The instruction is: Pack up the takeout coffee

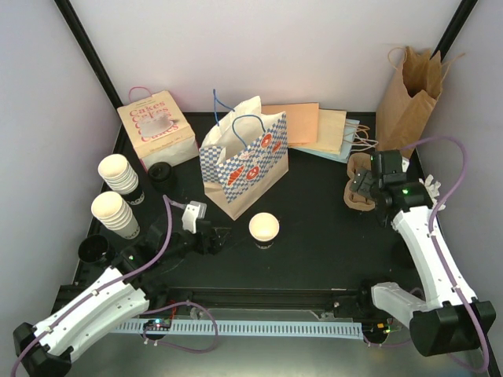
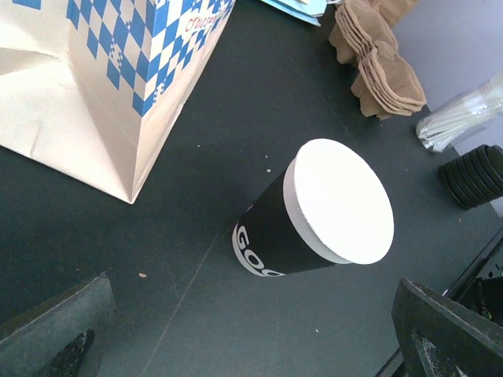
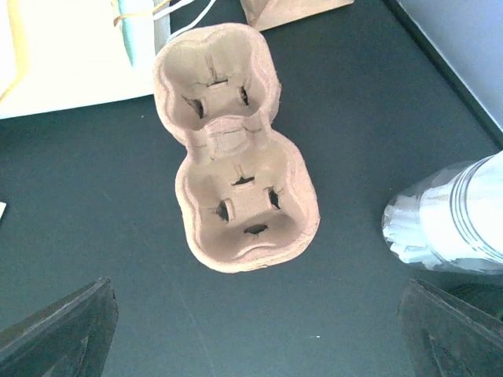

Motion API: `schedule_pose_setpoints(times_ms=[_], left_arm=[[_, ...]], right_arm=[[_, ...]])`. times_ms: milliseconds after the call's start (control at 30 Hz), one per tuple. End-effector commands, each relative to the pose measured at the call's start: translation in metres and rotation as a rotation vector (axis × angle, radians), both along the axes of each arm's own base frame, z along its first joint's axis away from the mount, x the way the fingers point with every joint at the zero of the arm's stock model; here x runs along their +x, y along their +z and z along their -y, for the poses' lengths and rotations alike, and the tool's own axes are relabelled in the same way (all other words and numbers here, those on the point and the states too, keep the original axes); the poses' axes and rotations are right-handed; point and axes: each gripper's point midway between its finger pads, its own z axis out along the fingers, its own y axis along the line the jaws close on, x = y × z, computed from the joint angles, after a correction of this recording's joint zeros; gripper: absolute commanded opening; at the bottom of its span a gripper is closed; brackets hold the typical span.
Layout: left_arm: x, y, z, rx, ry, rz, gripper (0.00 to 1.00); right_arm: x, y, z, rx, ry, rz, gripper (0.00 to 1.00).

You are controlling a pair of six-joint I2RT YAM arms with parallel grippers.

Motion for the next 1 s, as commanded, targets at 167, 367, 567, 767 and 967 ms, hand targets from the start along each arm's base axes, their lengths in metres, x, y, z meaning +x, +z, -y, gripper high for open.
schedule_pose_setpoints(times_ms=[167,367,567,767,967], left_arm=[[0.001,0.017,0.008,-0.026,-0.05,0.052,0.99],[0.0,0.016,0.01,-0.023,-0.064,0.058,0.99],[0.0,0.017,0.013,-0.021,-0.08,0.055,0.99],[0.001,0.019,0.014,-0.022,-0.084,0.064,0.99],[0.001,0.018,0.018,-0.03,-0.099,0.052,0.99]], right_arm=[[-0.002,0.045,0.022,-0.055,-0.096,0.021,1.0],[-0.017,0.042,0.035,-0.086,-0.201,-0.066,1.0],[-0.023,0.024,0.033,-0.095,-0.191,-0.179,0.85],[-0.041,0.01,0.013,-0.047,-0.108,-0.202,0.85],[-0.056,-0.019,-0.014,-0.041,-0.059,-0.26,0.87]])
